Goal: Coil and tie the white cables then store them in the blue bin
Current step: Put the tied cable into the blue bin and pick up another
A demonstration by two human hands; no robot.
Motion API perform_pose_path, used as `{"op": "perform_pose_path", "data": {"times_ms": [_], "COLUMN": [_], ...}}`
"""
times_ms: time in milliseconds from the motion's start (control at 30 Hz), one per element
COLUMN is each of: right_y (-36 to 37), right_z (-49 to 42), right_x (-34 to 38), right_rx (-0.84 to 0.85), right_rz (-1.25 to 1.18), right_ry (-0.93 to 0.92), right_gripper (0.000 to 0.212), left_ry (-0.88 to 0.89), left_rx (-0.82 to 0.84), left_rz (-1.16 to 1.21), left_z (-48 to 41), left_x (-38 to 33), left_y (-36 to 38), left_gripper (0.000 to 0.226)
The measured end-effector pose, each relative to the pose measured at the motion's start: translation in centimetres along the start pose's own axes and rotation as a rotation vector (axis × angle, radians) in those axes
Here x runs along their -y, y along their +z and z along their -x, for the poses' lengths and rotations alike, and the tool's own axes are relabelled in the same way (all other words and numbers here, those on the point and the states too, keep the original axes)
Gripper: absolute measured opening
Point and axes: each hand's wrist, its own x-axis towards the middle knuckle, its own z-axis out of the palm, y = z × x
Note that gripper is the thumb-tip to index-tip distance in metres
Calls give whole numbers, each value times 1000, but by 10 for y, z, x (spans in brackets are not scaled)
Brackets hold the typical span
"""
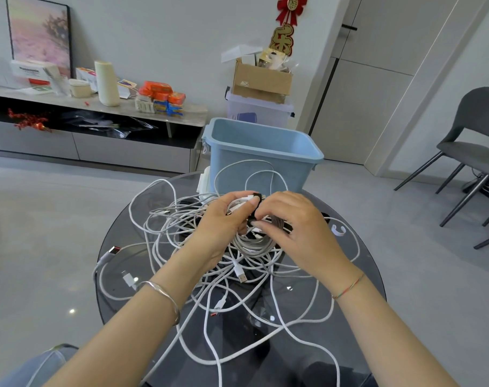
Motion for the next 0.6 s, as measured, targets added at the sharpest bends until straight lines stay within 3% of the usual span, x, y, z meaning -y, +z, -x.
{"op": "perform_pose_path", "data": {"times_ms": [100, 200, 267, 367, 600], "right_y": [-5, -8, -10, -11, -15], "right_z": [1, 2, 2, 2, -2], "right_x": [3, 6, 7, 6, 3], "right_rx": [-78, -109, -93, -97, -218], "right_rz": [-182, -348, -362, -361, -562], "right_ry": [141, 263, 295, 305, 410], "right_gripper": [2, 16, 24, 15, 20], "left_ry": [61, 110, 133, 148, 149], "left_rx": [16, 48, 61, 83, 135], "left_rz": [-98, -219, -264, -291, -257], "left_z": [3, 5, 6, 8, 10], "left_x": [-2, -2, -2, -3, -5], "left_y": [2, 2, 1, 0, 1], "left_gripper": [12, 13, 12, 12, 11]}}
